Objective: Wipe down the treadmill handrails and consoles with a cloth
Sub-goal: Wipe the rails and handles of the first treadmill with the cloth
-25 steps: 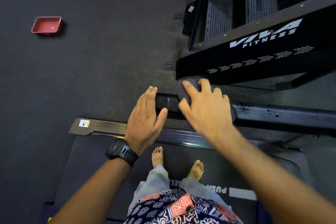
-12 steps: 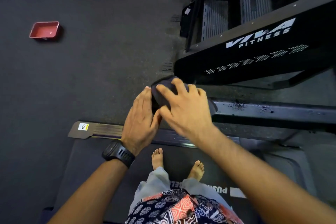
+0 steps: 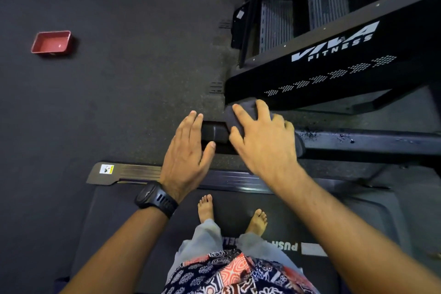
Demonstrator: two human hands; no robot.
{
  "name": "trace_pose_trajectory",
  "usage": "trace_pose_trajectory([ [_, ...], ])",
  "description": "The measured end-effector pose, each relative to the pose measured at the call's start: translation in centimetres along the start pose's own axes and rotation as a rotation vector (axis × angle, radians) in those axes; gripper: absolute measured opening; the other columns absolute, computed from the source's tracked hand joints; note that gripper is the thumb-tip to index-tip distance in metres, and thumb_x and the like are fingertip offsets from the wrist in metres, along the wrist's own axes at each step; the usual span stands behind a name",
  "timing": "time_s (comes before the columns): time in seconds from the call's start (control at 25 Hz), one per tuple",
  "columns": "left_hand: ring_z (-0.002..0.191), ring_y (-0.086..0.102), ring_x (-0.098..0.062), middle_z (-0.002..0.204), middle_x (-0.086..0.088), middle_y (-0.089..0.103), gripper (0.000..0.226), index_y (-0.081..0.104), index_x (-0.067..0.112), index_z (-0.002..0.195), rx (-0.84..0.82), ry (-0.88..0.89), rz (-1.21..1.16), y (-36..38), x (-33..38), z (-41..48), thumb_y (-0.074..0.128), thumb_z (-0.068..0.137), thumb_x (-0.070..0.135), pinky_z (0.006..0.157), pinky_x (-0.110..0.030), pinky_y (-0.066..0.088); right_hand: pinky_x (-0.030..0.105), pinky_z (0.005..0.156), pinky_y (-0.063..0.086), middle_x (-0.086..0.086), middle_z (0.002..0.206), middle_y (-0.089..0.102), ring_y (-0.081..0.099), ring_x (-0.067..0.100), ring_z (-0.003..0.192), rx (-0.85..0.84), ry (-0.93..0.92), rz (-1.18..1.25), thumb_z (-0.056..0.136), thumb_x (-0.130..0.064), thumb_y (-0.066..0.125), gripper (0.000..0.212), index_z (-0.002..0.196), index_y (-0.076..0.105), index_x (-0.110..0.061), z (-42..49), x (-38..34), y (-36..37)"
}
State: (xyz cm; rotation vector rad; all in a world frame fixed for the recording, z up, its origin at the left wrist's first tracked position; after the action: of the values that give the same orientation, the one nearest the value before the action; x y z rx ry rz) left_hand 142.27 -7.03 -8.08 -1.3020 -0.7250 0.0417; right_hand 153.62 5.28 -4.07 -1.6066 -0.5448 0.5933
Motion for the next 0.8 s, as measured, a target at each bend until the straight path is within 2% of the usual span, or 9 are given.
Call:
trace_pose_trajectory([
  [0.04,0.147,0.025,-0.022,0.159,-0.011,0.027,0.068,0.028,0.006,0.153,-0.002,0.000,-0.023,0.0,0.1,0.1,0.034,0.097,0.043,0.121,-0.034,0.023,0.056,0.098,0.042,0.013,0.155,0.034,0.051,0.044,0.119,0.035,-0.002,-0.026,0.094,-0.051,0.042,0.057,0.149,0.036,-0.037,-1.2,-0.6,0.2],
  [0.12,0.147,0.026,-0.022,0.158,-0.012,0.029,0.067,0.027,0.004,0.153,-0.004,0.010,-0.038,0.1,0.0,0.2,0.033,0.096,0.040,0.121,-0.036,0.025,0.056,0.097,0.041,0.013,0.157,0.034,0.051,0.043,0.119,0.047,-0.173,-0.031,0.093,-0.052,0.042,0.058,0.149,0.037,-0.036,-1.8,-3.6,0.0],
  [0.2,0.146,0.028,-0.023,0.157,-0.014,0.031,0.067,0.028,0.003,0.152,0.008,0.027,-0.012,0.0,-0.1,0.3,0.034,0.096,0.039,0.120,-0.038,0.026,0.053,0.093,0.044,0.009,0.156,0.035,0.053,0.040,0.116,-0.017,-0.252,-0.012,0.096,-0.057,0.037,0.057,0.150,0.033,-0.039,0.8,-3.7,-0.1],
  [0.28,0.146,0.027,-0.022,0.157,-0.012,0.031,0.067,0.029,0.004,0.152,0.017,0.022,0.003,0.1,-0.1,0.3,0.036,0.097,0.042,0.120,-0.034,0.024,0.052,0.092,0.045,0.008,0.153,0.037,0.054,0.041,0.115,-0.094,-0.077,-0.018,0.098,-0.058,0.033,0.056,0.150,0.031,-0.039,1.6,-0.9,-0.3],
  [0.36,0.147,0.026,-0.020,0.158,-0.010,0.030,0.069,0.028,0.005,0.152,0.005,0.008,-0.009,0.1,0.1,0.2,0.035,0.097,0.045,0.120,-0.028,0.022,0.052,0.093,0.043,0.012,0.153,0.035,0.053,0.042,0.115,-0.048,0.048,-0.099,0.098,-0.054,0.034,0.054,0.149,0.031,-0.036,0.0,0.9,-0.7],
  [0.52,0.145,0.030,-0.023,0.156,-0.013,0.034,0.071,0.030,0.002,0.151,0.033,0.017,-0.014,0.0,-0.3,0.2,0.039,0.095,0.044,0.118,-0.022,0.020,0.047,0.087,0.045,0.005,0.141,0.049,0.058,0.037,0.109,-0.094,-0.275,0.026,0.095,-0.056,0.036,0.054,0.146,0.039,-0.039,2.0,-4.0,-0.8],
  [0.64,0.143,0.035,-0.024,0.153,-0.013,0.038,0.070,0.033,0.003,0.150,0.057,0.006,0.019,-0.2,-0.3,0.3,0.042,0.095,0.045,0.116,-0.029,0.029,0.044,0.084,0.042,0.006,0.132,0.056,0.058,0.038,0.115,-0.348,-0.040,0.187,0.095,-0.056,0.033,0.048,0.137,0.050,-0.039,5.9,-0.5,0.0],
  [0.72,0.141,0.037,-0.025,0.152,-0.013,0.041,0.068,0.036,0.003,0.148,0.058,0.008,0.033,-0.2,0.0,0.3,0.042,0.095,0.045,0.115,-0.035,0.034,0.043,0.081,0.042,0.009,0.128,0.056,0.058,0.039,0.112,-0.260,0.022,0.091,0.095,-0.054,0.034,0.048,0.135,0.053,-0.035,4.2,0.8,-0.4],
  [0.8,0.139,0.040,-0.027,0.149,-0.015,0.043,0.068,0.036,0.001,0.148,0.065,0.012,0.040,-0.2,0.0,0.5,0.042,0.094,0.043,0.113,-0.038,0.037,0.045,0.086,0.047,0.007,0.133,0.053,0.058,0.037,0.108,-0.090,-0.199,0.060,0.095,-0.055,0.037,0.051,0.141,0.046,-0.036,1.9,-2.6,-0.7],
])
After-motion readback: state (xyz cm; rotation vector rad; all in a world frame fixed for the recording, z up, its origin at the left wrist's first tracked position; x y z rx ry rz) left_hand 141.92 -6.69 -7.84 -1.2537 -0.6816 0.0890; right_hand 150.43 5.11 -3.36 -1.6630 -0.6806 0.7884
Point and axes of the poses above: each hand's wrist, its own z-axis towards the middle knuckle, its own y-axis out of the palm, x = y × z, the point moved 6 cm from there along z, towards the middle knuckle
